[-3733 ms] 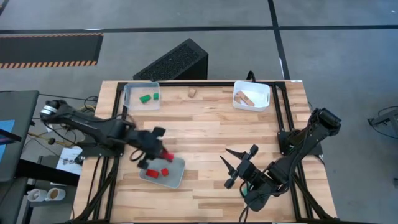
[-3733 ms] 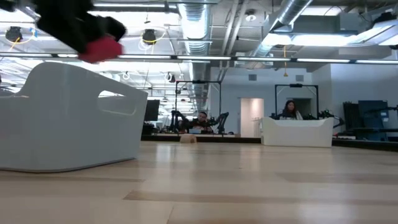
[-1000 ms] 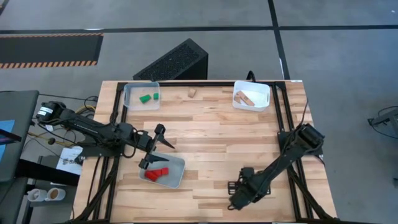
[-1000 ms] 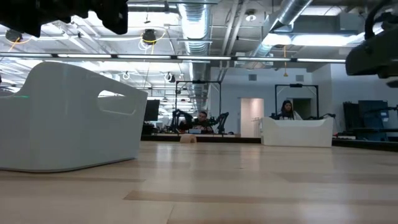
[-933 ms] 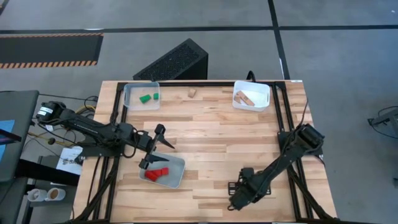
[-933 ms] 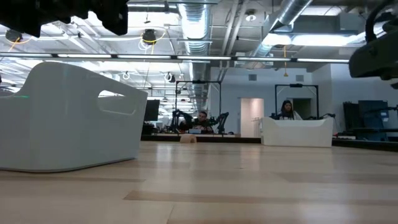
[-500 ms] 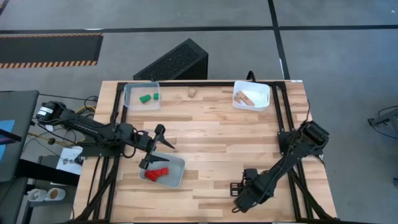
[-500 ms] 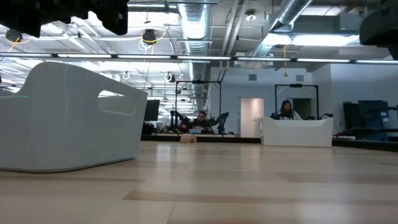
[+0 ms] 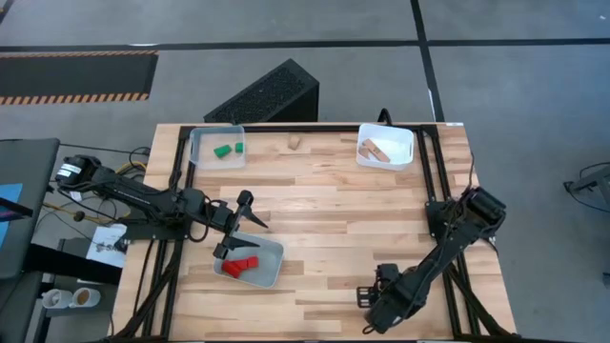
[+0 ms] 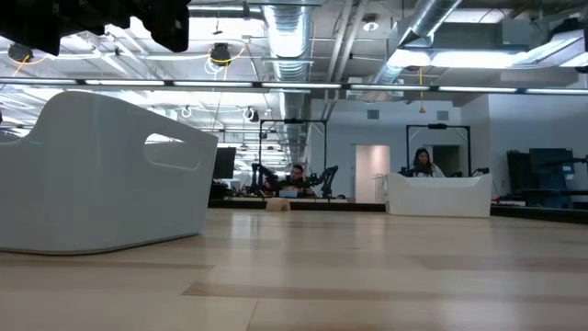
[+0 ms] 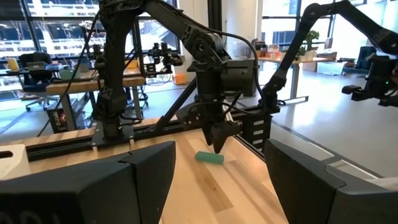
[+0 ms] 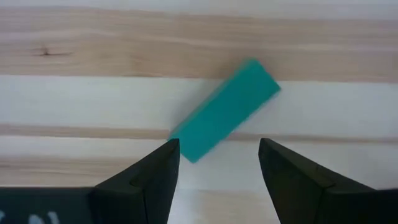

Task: Sort & place blocks by color
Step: Put the green block into the transparent bin

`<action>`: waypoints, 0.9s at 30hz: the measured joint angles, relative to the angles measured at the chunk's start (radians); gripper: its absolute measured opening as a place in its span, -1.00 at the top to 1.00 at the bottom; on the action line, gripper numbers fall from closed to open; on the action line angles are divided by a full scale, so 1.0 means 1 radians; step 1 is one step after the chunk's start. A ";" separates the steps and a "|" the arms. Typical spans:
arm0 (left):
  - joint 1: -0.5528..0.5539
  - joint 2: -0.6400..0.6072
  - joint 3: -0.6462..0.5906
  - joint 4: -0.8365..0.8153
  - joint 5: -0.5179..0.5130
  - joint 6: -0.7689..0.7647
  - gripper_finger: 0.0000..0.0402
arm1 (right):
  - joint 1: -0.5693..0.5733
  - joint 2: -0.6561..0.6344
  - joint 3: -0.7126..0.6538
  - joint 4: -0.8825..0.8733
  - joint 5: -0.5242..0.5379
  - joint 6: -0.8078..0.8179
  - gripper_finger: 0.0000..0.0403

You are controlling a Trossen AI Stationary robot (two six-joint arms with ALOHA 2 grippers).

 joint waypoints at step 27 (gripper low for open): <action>0.000 0.001 0.000 0.064 0.028 -0.016 -0.17 | -0.102 0.124 0.003 0.031 0.091 -0.362 0.61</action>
